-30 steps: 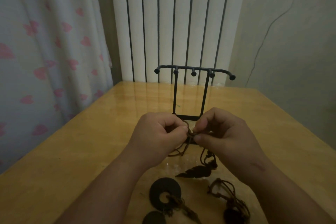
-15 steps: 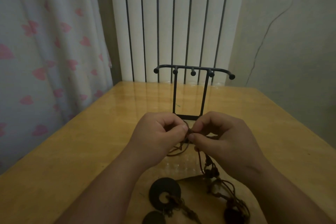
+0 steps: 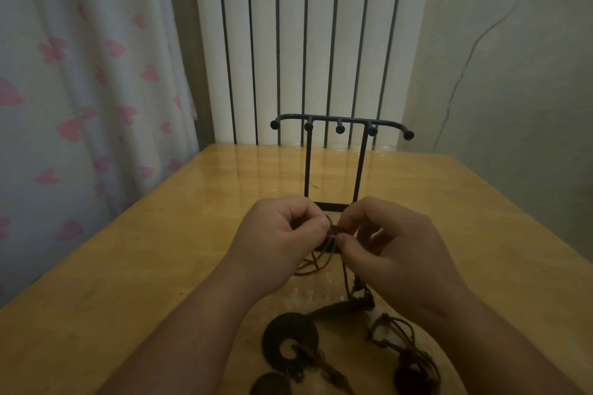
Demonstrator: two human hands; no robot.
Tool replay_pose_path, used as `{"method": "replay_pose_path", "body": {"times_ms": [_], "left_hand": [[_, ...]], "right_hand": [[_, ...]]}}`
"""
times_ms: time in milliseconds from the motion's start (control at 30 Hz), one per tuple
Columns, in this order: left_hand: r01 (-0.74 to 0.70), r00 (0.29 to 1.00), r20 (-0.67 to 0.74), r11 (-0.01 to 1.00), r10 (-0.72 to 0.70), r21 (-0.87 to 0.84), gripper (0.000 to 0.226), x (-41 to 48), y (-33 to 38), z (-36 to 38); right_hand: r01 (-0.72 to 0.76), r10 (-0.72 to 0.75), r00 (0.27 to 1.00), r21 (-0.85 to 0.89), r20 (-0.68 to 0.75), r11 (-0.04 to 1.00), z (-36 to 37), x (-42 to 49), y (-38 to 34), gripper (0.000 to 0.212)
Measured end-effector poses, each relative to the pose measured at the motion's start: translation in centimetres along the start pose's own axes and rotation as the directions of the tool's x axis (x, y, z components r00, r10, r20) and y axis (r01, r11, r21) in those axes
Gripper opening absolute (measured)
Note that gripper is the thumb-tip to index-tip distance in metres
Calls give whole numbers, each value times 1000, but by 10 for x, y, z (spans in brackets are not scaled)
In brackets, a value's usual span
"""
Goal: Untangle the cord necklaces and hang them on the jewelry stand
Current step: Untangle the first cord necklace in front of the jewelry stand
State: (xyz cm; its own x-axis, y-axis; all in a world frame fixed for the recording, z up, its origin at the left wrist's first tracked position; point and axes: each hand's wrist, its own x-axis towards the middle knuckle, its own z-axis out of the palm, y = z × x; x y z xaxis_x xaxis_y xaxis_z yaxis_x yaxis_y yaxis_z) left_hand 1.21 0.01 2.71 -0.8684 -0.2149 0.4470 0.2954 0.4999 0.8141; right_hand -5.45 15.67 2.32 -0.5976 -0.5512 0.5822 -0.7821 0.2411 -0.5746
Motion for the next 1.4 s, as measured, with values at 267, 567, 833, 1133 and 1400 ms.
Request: {"method": "replay_pose_path", "body": {"times_ms": [267,567,833,1133,1400], "left_hand": [[19,1000,-6,1000,-19,16,15,0,-3,2],[7,1000,-30,999,-5,47,16,2,-8,2],[61,998,-13,998,-61,4,14,2,-5,3],[112,990,-68,979,-125,-172,22,3,1,0],[109,993,-38,983,-115,-150,22,2,-1,0]], "right_hand": [[-32,31,999,-38,-29,999,3,0,3,5],[-12,13,1000,-51,6,999,4,0,-1,8],[-42,45,988,27,-144,999,5,0,-3,5],[-258,273,962,292,-10,921,1,3,-2,8],[-176,181,983,143,-20,974,3,0,-1,23]]}}
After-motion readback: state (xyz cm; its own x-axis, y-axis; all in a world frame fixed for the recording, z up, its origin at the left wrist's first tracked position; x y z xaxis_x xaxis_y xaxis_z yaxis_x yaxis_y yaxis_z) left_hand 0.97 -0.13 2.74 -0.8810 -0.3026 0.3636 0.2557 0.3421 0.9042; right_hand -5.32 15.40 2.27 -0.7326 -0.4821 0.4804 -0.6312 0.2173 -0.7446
